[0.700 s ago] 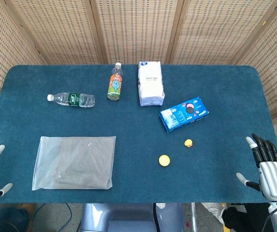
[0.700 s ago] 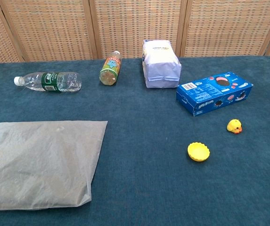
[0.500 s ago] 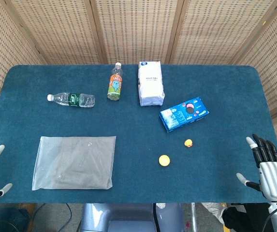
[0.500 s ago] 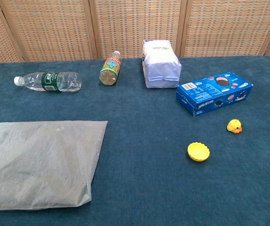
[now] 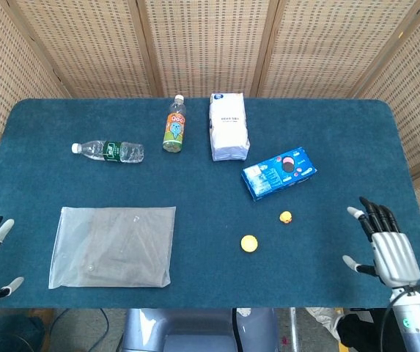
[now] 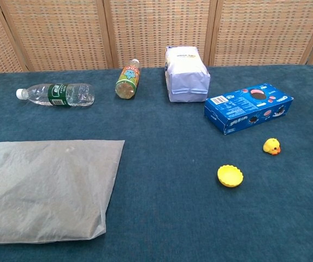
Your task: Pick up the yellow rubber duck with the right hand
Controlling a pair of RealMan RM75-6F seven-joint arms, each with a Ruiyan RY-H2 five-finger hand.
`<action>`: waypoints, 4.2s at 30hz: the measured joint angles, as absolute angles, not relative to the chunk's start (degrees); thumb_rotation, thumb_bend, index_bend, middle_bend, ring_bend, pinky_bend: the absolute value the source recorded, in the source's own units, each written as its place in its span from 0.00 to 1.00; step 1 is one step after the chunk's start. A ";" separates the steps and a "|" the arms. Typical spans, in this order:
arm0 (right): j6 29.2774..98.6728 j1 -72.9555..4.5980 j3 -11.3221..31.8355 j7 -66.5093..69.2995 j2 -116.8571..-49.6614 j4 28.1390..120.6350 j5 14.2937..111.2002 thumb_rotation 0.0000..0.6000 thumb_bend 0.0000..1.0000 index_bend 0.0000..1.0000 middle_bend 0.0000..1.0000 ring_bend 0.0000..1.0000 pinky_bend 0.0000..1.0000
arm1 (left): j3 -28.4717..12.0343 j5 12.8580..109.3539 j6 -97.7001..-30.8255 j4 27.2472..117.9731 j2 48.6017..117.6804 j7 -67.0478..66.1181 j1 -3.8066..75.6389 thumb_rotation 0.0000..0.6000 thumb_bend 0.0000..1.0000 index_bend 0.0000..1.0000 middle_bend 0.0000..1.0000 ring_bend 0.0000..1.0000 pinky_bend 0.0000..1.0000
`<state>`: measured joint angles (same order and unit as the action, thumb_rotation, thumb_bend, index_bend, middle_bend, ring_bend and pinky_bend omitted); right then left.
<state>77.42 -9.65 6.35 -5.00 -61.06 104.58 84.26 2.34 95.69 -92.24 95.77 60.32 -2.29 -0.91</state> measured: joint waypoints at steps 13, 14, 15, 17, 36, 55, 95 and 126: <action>60.35 -24.42 12.64 -14.10 -73.39 95.49 66.69 1.00 0.05 0.38 0.00 0.00 0.00 | 0.94 91.54 -86.69 95.47 62.31 -5.34 1.56 1.00 0.02 0.00 0.00 0.00 0.00; 59.82 -24.98 12.83 -14.98 -74.58 94.71 65.49 1.00 0.06 0.39 0.00 0.00 0.00 | 0.83 91.22 -86.38 95.38 62.38 -5.35 1.73 1.00 0.02 0.00 0.00 0.00 0.00; 59.32 -25.72 13.00 -16.20 -76.13 93.67 64.21 1.00 0.08 0.40 0.00 0.00 0.00 | 0.73 90.95 -86.15 95.31 62.43 -5.35 1.86 1.00 0.02 0.00 0.00 0.00 0.00; 58.94 -26.68 13.10 -17.82 -78.33 92.12 62.98 1.00 0.11 0.41 0.00 0.00 0.00 | 0.57 90.41 -85.70 95.19 62.51 -5.32 2.08 1.00 0.02 0.00 0.00 0.00 0.00; 61.63 -30.79 11.54 -23.89 -92.52 76.84 61.63 1.00 0.21 0.43 0.00 0.00 0.00 | 0.71 89.65 -84.85 94.92 62.74 -5.40 2.62 1.00 0.02 0.00 0.00 0.00 0.00; 59.68 -31.55 10.74 -22.66 -97.00 68.56 60.80 1.00 0.23 0.56 0.00 0.00 0.00 | 0.78 88.91 -84.18 94.77 63.12 -5.95 3.04 1.00 0.02 0.00 0.00 0.00 0.00; 60.89 -34.03 7.91 -34.47 -84.60 101.43 65.44 1.00 0.25 0.58 0.00 0.00 0.00 | 1.17 89.10 -84.03 94.51 62.51 -4.10 3.32 1.00 0.03 0.00 0.00 0.00 0.00; 63.12 -37.53 5.36 -44.96 -91.85 96.06 58.70 1.00 0.06 0.39 0.00 0.00 0.00 | 1.31 88.50 -83.16 94.34 62.96 -4.82 3.77 1.00 0.02 0.00 0.00 0.00 0.00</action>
